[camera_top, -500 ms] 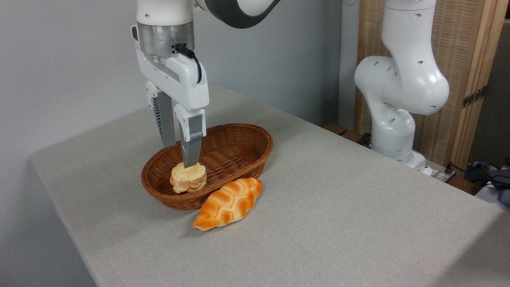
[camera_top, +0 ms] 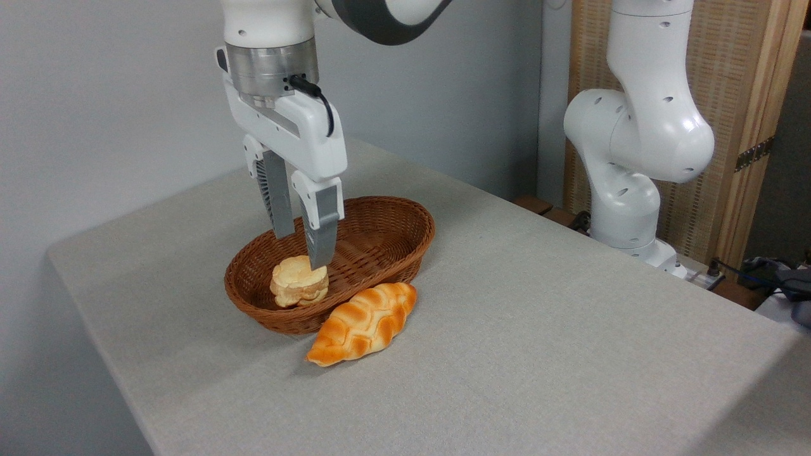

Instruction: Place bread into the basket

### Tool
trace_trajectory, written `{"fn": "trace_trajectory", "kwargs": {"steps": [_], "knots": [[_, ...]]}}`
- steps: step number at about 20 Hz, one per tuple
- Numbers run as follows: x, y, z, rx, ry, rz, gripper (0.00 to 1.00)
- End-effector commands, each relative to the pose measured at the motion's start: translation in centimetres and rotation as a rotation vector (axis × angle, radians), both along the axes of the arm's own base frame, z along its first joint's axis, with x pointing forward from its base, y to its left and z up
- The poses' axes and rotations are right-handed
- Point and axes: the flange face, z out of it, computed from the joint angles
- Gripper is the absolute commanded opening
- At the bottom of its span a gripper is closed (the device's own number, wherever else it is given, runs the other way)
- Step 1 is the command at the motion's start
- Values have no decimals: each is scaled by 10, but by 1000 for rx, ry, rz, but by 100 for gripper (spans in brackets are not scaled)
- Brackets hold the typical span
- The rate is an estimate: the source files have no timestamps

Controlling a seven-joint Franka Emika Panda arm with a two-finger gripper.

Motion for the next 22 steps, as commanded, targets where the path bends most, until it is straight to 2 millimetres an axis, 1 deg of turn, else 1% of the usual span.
{"fn": "trace_trajectory", "kwargs": {"steps": [1, 4, 6, 8, 13, 15, 16, 18, 21, 22], "knots": [[3, 22, 6, 14, -27, 39, 100], [8, 40, -6, 17, -15, 70, 100], [18, 48, -21, 55, -13, 74, 100], [29, 51, -41, 109, -14, 64, 100], [47, 49, -72, 115, -23, 61, 100], [51, 47, -85, 117, -9, 55, 100], [52, 47, -87, 117, -6, 53, 100], [54, 41, -102, 119, 15, 41, 100], [57, 36, -113, 117, 24, 35, 100], [57, 34, -114, 113, 24, 36, 100]]}}
